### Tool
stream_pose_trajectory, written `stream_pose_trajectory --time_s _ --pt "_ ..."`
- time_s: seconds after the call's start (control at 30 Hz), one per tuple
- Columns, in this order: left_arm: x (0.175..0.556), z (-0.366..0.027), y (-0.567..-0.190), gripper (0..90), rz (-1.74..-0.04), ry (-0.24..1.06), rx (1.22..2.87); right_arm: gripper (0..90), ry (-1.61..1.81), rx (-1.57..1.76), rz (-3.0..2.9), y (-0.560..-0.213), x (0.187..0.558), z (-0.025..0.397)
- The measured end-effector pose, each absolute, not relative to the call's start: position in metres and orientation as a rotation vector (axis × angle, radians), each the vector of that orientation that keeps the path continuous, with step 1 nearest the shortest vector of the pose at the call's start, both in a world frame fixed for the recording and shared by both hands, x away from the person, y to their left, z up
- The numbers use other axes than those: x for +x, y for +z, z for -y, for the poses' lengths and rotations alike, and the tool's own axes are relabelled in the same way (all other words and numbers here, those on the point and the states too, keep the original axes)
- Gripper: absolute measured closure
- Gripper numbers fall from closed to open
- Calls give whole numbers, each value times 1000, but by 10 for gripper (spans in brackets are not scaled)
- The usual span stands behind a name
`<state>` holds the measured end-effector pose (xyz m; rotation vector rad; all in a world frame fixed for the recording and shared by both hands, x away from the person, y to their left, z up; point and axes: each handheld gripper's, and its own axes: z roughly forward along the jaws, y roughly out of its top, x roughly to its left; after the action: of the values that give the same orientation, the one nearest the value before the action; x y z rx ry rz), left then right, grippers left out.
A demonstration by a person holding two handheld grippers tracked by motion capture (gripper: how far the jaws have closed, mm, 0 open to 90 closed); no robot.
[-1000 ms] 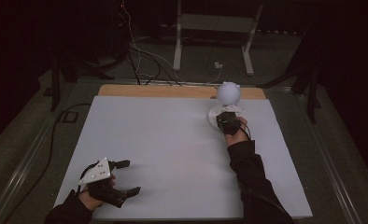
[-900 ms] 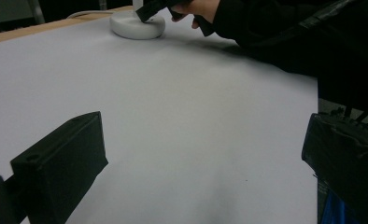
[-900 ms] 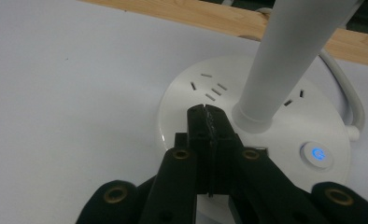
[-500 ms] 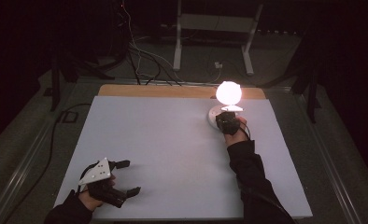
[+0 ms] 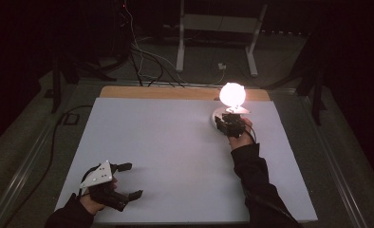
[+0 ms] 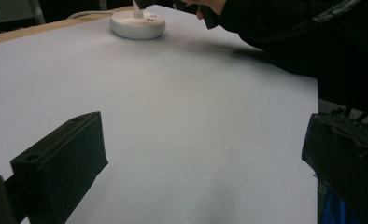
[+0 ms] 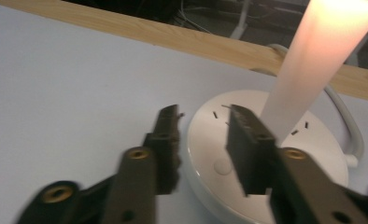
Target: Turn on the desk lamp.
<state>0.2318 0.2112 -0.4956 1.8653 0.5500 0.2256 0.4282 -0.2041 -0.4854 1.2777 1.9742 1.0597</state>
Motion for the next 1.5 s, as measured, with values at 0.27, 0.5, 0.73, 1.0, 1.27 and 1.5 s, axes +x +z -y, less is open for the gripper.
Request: stream_pose_trajectory --time_s 0.27,0.5,0.73,1.0,1.27,1.5 --pt "232 -211 -496 3 -550 224 1865 307 1099 1281 -2030 -482 422 201" --pt "232 -211 -496 3 -551 225 1864 62 1163 1268 -2055 -474 417 201" --pt "232 -211 -496 3 -550 223 1862 0 1210 1239 -2131 -467 413 204" --pt "232 -211 -496 3 -554 222 1862 0 1245 1198 -2161 -458 401 211" --pt "232 -211 -496 3 -551 225 1863 0 1262 1159 -2196 -451 386 216" --pt "232 -211 -496 3 -551 224 1865 0 1300 1128 -2220 -447 368 224"
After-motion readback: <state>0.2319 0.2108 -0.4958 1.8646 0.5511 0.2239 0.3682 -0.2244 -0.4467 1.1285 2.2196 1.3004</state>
